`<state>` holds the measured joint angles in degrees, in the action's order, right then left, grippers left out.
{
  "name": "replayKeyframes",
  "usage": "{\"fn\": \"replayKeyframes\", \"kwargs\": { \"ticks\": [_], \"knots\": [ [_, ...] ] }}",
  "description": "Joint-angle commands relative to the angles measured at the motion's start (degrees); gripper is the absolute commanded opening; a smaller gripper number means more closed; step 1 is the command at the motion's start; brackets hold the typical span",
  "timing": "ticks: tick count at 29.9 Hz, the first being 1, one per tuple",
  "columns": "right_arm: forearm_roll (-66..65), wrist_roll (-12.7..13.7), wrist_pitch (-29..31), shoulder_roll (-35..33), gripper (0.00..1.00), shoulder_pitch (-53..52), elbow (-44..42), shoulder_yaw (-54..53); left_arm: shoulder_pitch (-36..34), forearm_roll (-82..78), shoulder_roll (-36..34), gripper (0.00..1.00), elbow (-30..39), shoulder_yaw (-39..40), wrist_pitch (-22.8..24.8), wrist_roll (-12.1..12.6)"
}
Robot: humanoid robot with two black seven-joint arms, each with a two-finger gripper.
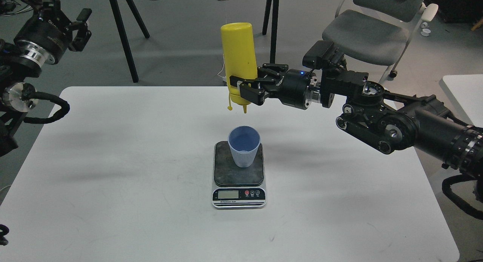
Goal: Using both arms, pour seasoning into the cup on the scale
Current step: 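Tilt the bottle nozzle-down over the cup with the right gripper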
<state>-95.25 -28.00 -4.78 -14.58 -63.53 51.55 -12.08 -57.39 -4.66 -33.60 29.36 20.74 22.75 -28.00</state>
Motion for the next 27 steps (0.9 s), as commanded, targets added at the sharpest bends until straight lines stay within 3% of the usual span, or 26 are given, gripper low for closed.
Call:
{"fn": "replayKeyframes", "kwargs": {
  "ticks": [1, 27],
  "knots": [
    [-0.4, 0.0, -0.1, 0.3, 0.23, 0.2, 0.0, 0.0, 0.0, 0.0, 0.0, 0.85, 0.0, 0.0, 0.0, 0.0],
    [3.0, 0.0, 2.2, 1.1, 0.25, 1.1, 0.3, 0.0, -0.2, 0.0, 0.0, 0.85, 0.0, -0.1, -0.1, 0.0]
  ]
}}
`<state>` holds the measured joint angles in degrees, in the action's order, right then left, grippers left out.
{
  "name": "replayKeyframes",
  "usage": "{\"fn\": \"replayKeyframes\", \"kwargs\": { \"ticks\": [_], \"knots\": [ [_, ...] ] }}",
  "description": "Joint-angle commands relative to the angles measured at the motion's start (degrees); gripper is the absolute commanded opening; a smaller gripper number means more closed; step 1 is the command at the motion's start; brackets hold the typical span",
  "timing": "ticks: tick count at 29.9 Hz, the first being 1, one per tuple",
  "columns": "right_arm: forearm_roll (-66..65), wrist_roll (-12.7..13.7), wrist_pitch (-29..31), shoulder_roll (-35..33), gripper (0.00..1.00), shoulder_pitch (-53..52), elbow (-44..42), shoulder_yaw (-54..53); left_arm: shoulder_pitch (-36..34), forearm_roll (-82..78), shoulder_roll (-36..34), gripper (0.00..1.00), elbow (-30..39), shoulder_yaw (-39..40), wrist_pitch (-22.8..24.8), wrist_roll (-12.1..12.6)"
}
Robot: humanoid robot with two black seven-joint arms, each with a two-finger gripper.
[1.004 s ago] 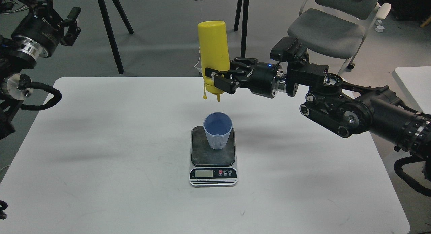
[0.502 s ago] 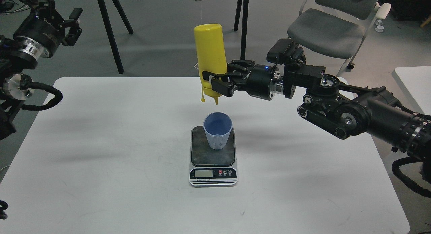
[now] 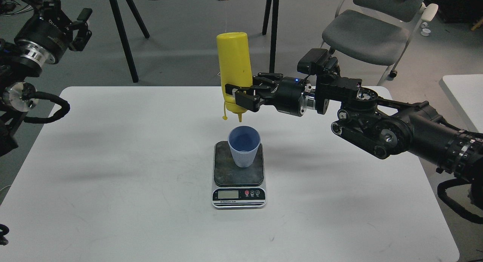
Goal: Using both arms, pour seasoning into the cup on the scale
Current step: 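Tilt the bottle nozzle-down over the cup with the right gripper, then carry the bottle back toward its original spot with the right gripper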
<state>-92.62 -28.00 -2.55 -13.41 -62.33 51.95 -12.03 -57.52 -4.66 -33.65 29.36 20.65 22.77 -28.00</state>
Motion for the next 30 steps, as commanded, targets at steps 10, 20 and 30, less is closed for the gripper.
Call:
{"fn": "replayKeyframes", "kwargs": {
  "ticks": [10, 20, 30],
  "knots": [
    [50.4, 0.0, 18.4, -8.3, 0.25, 0.2, -0.3, -11.1, 0.0, 0.0, 0.2, 0.85, 0.0, 0.0, 0.0, 0.0],
    [102.8, 0.7, 30.5, -14.4, 0.24, 15.0, -1.3, -19.8, 0.0, -0.2, 1.0, 0.86, -0.1, -0.3, -0.4, 0.0],
    [123.1, 0.0, 30.5, -14.2, 0.26, 31.1, 9.8, -28.8, 0.5, -0.2, 2.4, 0.86, -0.2, -0.7, -0.4, 0.0]
  ]
}}
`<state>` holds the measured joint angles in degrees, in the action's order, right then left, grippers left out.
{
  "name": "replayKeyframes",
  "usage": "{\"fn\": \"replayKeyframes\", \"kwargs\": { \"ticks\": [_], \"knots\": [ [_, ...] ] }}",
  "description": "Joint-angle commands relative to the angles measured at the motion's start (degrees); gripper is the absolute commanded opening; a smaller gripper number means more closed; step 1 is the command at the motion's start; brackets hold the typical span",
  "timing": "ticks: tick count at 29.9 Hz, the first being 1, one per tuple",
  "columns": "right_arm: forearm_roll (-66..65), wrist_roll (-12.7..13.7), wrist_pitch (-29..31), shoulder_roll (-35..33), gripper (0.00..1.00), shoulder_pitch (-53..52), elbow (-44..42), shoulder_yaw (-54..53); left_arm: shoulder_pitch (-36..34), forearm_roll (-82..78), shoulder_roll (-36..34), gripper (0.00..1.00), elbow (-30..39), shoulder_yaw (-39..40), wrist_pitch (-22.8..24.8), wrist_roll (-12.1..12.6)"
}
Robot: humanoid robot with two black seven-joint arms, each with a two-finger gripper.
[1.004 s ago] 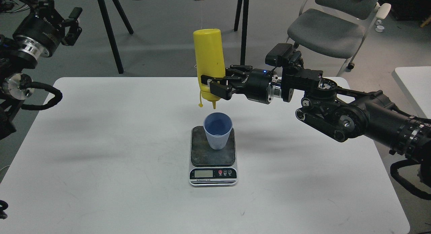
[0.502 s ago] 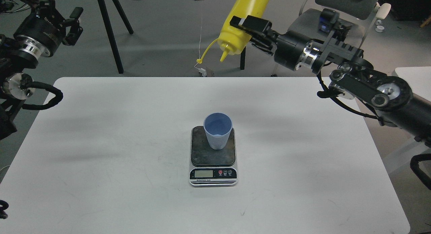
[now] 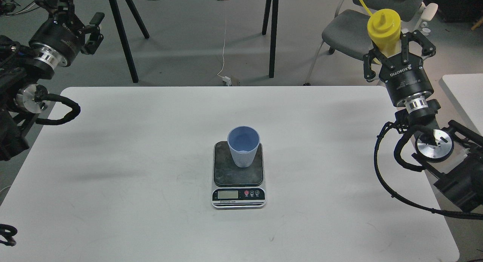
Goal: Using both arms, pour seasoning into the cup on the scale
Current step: 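Carry the bottle back toward its original spot with the right gripper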
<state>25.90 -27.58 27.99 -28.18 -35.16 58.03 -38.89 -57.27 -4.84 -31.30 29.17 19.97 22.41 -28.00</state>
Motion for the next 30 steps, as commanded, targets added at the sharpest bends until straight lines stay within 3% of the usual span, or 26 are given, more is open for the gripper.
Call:
{"fn": "replayKeyframes", "kwargs": {
  "ticks": [1, 10, 16, 23, 30],
  "knots": [
    [5.6, -0.4, 0.0, 0.9, 0.26, 5.6, 5.4, -3.0, 0.3, -0.1, 0.1, 0.86, -0.1, 0.0, 0.0, 0.0],
    [5.8, -0.4, 0.0, 7.1, 0.26, 20.3, 12.6, -12.1, 0.6, -1.0, 0.0, 0.87, -0.1, -0.1, 0.0, 0.0],
    [5.1, -0.4, 0.0, 7.3, 0.26, 29.3, 14.5, -15.1, 0.6, -1.3, -0.2, 0.87, -0.1, -0.1, 0.0, 0.0],
    [4.8, -0.4, 0.0, 7.4, 0.27, 30.4, 13.6, -15.8, 0.5, -1.3, 0.1, 0.87, -0.1, -0.1, -0.1, 0.0],
    [4.7, -0.4, 0.0, 9.4, 0.27, 29.4, 6.8, -16.3, 0.6, -1.3, 0.2, 0.87, -0.1, -0.1, -0.2, 0.0]
  ]
}}
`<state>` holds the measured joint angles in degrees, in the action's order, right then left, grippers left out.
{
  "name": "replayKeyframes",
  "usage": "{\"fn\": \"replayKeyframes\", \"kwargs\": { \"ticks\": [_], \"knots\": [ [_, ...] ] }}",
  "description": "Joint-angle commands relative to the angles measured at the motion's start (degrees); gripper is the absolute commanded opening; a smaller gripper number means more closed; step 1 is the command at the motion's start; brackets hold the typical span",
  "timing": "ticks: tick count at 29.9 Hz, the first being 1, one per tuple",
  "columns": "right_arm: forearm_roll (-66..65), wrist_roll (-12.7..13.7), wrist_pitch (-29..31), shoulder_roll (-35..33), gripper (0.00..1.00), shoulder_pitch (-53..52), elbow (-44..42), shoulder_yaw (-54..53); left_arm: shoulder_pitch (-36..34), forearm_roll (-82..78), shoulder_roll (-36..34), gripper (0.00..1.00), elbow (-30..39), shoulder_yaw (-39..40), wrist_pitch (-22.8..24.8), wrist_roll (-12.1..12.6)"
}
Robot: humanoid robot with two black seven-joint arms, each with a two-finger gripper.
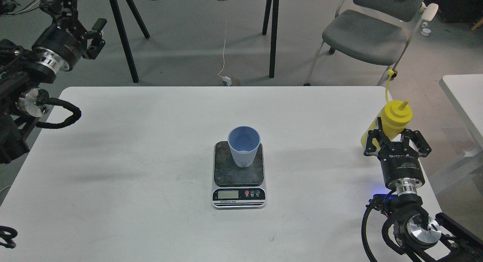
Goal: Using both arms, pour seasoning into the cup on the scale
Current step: 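Carry the bottle back toward its original spot with the right gripper, then lower the bottle upright onto the table with the right gripper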
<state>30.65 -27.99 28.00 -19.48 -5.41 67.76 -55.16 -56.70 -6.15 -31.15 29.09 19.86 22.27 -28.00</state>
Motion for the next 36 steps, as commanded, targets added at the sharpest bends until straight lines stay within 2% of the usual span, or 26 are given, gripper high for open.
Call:
{"fn": "replayKeyframes", "kwargs": {
  "ticks": [1, 13, 18, 21, 24, 26, 28, 34, 36],
  "knots": [
    [-0.1, 0.0, 0.0, 1.0, 0.27, -0.7, -3.9, 0.0, 0.0, 0.0, 0.3, 0.87, 0.0, 0.0, 0.0, 0.0],
    [-0.4, 0.0, 0.0, 4.6, 0.27, -2.9, -8.9, 0.8, 0.8, -0.1, 1.2, 0.87, 0.0, -0.1, 0.1, 0.0],
    [-1.7, 0.0, 0.0, 5.4, 0.31, -2.9, -9.1, 0.8, 0.8, -0.1, 1.1, 0.87, 0.0, -0.1, 0.1, 0.0],
    [-2.6, 0.0, 0.0, 5.5, 0.40, -2.9, -9.3, 0.8, 0.8, -0.1, 1.1, 0.87, 0.0, -0.1, 0.1, 0.0],
    [-3.8, 0.0, 0.0, 5.5, 0.59, -2.6, -9.5, 0.8, 0.8, 0.0, 1.1, 0.87, 0.0, -0.1, 0.1, 0.0],
    [-5.1, 0.0, 0.0, 5.5, 0.67, -2.4, -9.4, 0.8, 0.8, 0.0, 1.2, 0.87, 0.1, -0.1, 0.1, 0.0],
    [-5.4, 0.0, 0.0, 5.5, 0.71, -2.3, -9.6, 0.6, 0.8, -0.1, 1.2, 0.87, 0.1, -0.1, 0.1, 0.0],
    [-5.5, 0.0, 0.0, 5.6, 0.72, -2.1, -10.2, 0.8, 0.9, -0.1, 1.2, 0.87, 0.1, -0.1, 0.1, 0.0],
    [-5.6, 0.0, 0.0, 5.9, 0.77, -2.0, -9.8, 0.8, 0.8, -0.1, 1.2, 0.87, 0.1, -0.1, 0.1, 0.0]
  ]
}}
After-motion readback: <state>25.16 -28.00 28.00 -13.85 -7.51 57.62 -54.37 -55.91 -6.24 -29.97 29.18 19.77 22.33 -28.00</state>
